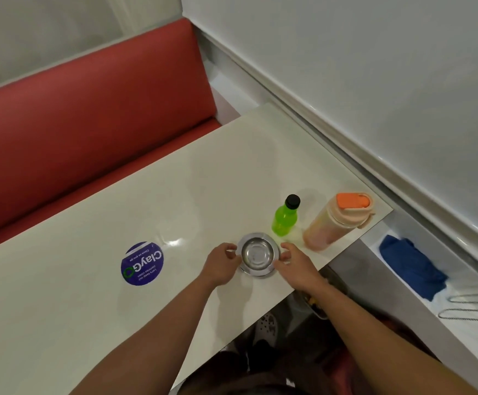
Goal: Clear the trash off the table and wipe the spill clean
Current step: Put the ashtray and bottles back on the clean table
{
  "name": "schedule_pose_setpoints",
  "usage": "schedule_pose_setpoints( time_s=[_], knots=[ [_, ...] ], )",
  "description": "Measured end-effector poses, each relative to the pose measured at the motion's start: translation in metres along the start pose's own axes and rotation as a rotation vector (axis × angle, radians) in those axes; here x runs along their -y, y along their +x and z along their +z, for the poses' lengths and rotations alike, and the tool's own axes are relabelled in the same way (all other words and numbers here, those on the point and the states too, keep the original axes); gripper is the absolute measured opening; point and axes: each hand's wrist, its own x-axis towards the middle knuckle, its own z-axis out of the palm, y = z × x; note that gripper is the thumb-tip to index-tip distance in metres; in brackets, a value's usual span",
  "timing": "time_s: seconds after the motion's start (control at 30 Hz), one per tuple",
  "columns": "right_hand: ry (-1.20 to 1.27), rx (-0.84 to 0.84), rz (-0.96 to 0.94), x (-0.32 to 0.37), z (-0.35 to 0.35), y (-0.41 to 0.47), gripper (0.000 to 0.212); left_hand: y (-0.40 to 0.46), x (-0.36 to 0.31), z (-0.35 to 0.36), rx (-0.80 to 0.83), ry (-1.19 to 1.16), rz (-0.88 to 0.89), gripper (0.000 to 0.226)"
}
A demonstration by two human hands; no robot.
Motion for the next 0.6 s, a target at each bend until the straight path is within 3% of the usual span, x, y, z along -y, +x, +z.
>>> schedule_pose_setpoints(
  time_s=[0.1, 0.33, 0.6],
  knots=[
    [-0.011, 0.02, -0.012, 0.003, 0.005, -0.003, 0.047, -0.004, 0.004, 0.001, -0.007, -0.028, -0.006, 0.04],
    [-0.132, 0.112, -0.043, 0.013, 0.032, -0.032, 0.057, -0.033, 0.041, -0.011, -0.014, -0.105, -0.02, 0.029],
    [-0.196, 0.198, -0.109, 0.043, 0.107, -0.074, 0.04, -0.077, 0.117, -0.059, -0.067, -0.165, -0.028, 0.023]
  ],
)
